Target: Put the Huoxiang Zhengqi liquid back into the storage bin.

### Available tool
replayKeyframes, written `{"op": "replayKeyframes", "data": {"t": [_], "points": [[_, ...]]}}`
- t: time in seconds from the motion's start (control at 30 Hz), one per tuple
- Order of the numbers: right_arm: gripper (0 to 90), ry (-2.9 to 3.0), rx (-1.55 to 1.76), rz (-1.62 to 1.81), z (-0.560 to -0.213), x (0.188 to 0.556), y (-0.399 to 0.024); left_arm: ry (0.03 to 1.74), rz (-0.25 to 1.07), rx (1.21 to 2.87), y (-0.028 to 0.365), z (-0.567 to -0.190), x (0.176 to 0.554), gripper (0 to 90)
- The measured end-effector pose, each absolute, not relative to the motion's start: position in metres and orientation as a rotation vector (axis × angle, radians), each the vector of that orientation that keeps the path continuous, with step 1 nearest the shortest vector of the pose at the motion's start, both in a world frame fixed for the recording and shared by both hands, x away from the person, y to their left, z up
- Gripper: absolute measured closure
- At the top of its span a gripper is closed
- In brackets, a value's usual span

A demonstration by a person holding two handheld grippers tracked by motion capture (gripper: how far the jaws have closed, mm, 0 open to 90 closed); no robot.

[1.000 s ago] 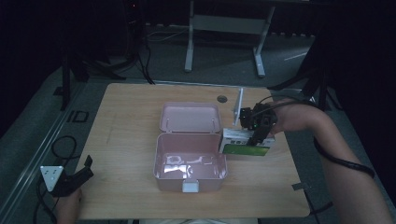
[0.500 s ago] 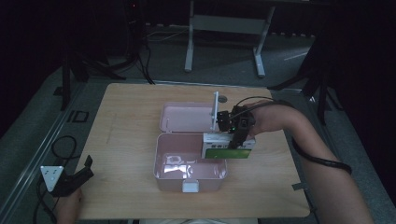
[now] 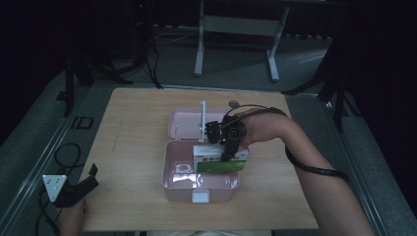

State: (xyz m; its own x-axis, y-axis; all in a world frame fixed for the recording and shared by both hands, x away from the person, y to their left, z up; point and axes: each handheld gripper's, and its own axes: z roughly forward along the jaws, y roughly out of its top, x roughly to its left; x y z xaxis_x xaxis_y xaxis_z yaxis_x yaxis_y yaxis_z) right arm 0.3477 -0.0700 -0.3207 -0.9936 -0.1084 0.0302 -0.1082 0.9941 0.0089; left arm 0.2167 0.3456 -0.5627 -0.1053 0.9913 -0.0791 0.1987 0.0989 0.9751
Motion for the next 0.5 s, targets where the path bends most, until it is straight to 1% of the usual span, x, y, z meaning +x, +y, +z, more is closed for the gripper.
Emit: {"op": "replayKeyframes", "data": {"t": [0.27,0.5], "points": [[61.9,-3.114,0.198,-0.025,-0.322,0.344,-0.05,1.473,1.106,1.242,0.346,-0.563,0.217,2.1],[61.8,-3.109,0.211,-0.025,-0.335,0.343,-0.042,1.471,1.103,1.242,0.346,-0.563,0.217,2.1]]}}
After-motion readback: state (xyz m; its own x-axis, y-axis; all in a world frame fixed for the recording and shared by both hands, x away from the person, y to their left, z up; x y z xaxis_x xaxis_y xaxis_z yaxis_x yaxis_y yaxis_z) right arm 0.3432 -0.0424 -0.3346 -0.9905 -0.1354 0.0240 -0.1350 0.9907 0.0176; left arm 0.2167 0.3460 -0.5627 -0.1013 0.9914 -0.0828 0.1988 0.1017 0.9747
